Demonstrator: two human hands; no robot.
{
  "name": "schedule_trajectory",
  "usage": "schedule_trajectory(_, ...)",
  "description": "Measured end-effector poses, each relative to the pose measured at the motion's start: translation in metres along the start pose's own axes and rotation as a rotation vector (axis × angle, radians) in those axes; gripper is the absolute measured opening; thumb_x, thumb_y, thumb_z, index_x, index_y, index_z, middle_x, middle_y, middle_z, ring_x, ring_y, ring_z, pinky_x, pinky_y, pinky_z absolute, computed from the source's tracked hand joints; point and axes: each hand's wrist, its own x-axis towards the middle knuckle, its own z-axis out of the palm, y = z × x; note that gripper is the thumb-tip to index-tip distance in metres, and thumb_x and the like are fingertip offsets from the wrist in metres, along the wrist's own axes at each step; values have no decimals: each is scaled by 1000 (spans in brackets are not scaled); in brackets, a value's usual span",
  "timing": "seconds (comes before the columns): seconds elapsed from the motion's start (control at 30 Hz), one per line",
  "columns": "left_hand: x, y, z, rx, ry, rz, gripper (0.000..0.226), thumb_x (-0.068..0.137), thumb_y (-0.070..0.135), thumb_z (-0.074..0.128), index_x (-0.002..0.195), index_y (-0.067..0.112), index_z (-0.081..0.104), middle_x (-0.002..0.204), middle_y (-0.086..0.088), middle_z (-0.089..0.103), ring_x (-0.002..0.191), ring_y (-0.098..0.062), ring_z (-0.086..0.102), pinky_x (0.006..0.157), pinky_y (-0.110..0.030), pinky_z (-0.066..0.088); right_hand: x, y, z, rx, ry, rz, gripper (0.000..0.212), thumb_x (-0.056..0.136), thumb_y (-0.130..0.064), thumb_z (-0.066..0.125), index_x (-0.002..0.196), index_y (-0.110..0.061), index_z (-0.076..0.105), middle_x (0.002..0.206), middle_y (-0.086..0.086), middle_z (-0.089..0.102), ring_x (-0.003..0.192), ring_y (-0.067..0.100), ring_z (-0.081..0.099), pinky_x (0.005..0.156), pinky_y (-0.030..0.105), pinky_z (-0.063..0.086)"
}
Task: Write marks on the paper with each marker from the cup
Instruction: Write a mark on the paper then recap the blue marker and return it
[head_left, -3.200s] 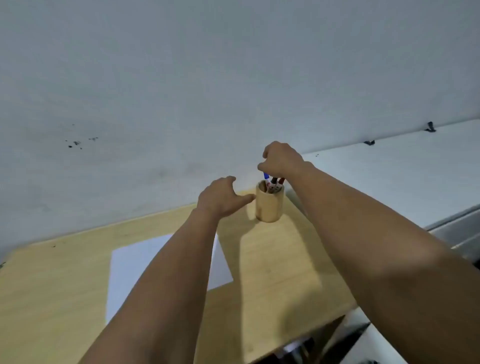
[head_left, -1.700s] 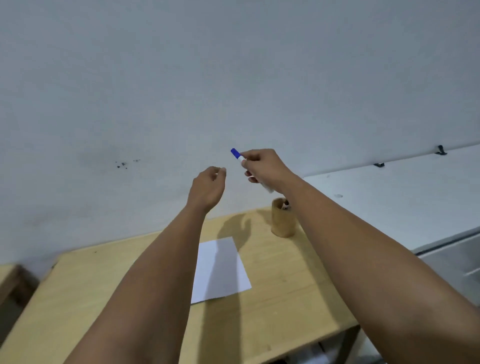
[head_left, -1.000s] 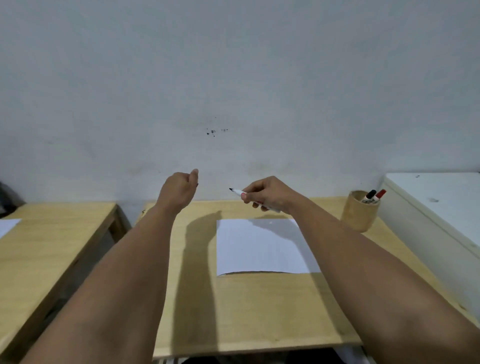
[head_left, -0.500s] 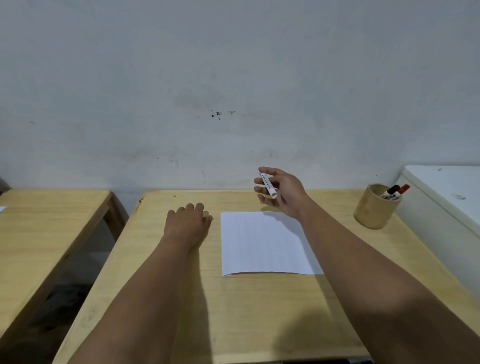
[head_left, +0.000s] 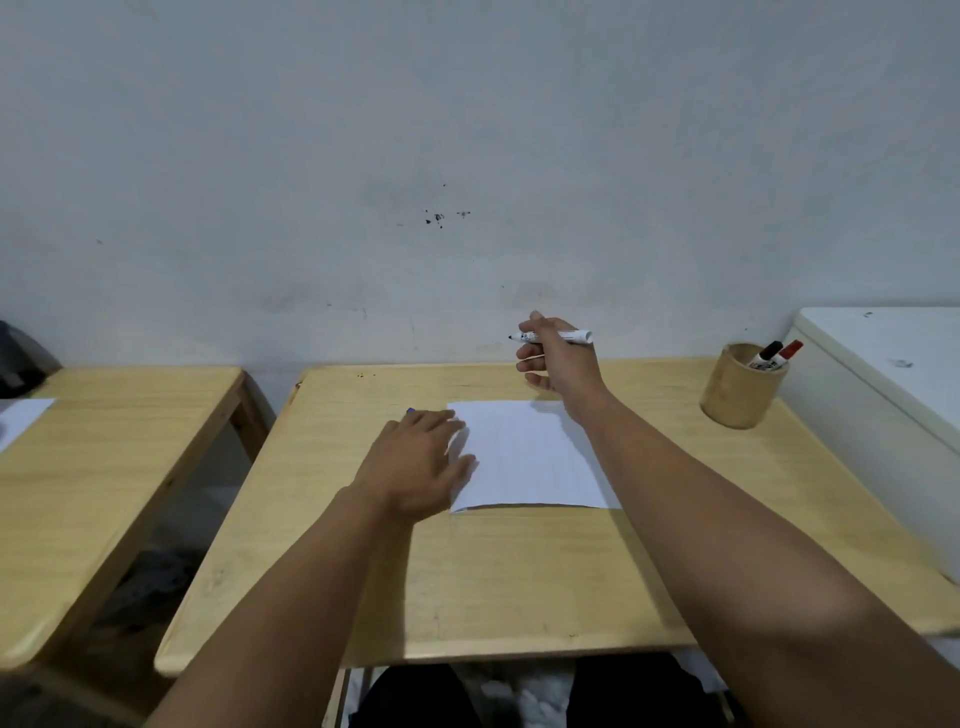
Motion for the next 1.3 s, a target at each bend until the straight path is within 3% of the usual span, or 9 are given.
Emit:
schedule_trajectory(0.13, -15, 7, 11, -15, -144, 39, 66, 97, 63, 41, 154, 30, 42, 168, 6, 30, 157, -23, 20, 123, -45, 23, -16, 35, 9, -308, -76, -220, 13, 99, -30, 72, 105, -19, 77, 92, 0, 79, 84, 15, 72, 78, 31, 54)
schedule_trajectory(0.23, -18, 9, 17, -36, -135, 24, 68, 97, 65, 39, 156, 31, 39, 169, 5, 26, 158, -23, 16, 125, -45, 19, -32, 68, 8, -791, -175, -304, 40, 100, -43, 68, 137, -30, 60, 124, 1, 74, 110, 22, 68, 96, 37, 54)
schedule_trajectory(0.33, -17, 5, 19, -67, -136, 2, 76, 94, 71, 37, 158, 29, 36, 170, 4, 23, 159, -21, 15, 126, -44, 17, -41, 96, 7, -1072, -244, -315, 51, 107, -45, 55, 153, -30, 42, 153, 1, 60, 138, 25, 57, 125, 51, 28)
schedule_trajectory(0.43, -17, 1, 19, -73, -121, -14, 81, 93, 75, 39, 159, 28, 33, 170, 4, 22, 159, -19, 13, 127, -45, 14, -38, 111, 6, -1113, -240, -347, 51, 109, -45, 47, 156, -28, 38, 167, -2, 45, 154, 20, 42, 131, 53, 9)
schedule_trajectory(0.63, -19, -6, 21, -76, -151, -42, 91, 87, 84, 34, 161, 32, 26, 171, 8, 16, 160, -13, 3, 128, -49, 0, -34, 107, 6, -1095, -226, -370, 50, 107, -49, 51, 153, -30, 43, 160, -2, 54, 147, 20, 51, 129, 53, 19)
schedule_trajectory(0.73, -20, -7, 23, -83, -138, -44, 92, 86, 85, 33, 161, 33, 27, 172, 9, 15, 159, -12, 2, 128, -49, -1, -34, 95, 13, -852, -73, -482, 36, 105, -54, 54, 132, -32, 63, 126, -7, 75, 115, 19, 69, 102, 46, 54)
schedule_trajectory(0.83, -19, -8, 25, -90, -127, -45, 93, 85, 86, 33, 161, 33, 27, 171, 10, 14, 159, -10, 2, 128, -49, -1, -24, 82, 35, -394, 20, -326, 21, 103, -44, 58, 114, -35, 73, 97, -9, 78, 92, 16, 74, 78, 43, 64)
schedule_trajectory(1.0, -20, -8, 26, -104, -111, -41, 92, 86, 86, 33, 161, 33, 28, 171, 10, 15, 159, -9, 2, 128, -48, -1, -8, 73, 65, -210, 37, -97, 27, 101, -40, 69, 92, -16, 78, 75, 0, 74, 58, 10, 64, 49, 23, 49)
schedule_trajectory(1.3, -20, -8, 25, -84, -62, -69, 98, 82, 88, 36, 160, 28, 32, 170, 9, 23, 158, -10, 10, 129, -46, 5, -3, 97, 68, -233, 39, -67, 30, 94, -38, 74, 73, -17, 70, 72, 11, 75, 57, 17, 64, 55, 28, 54)
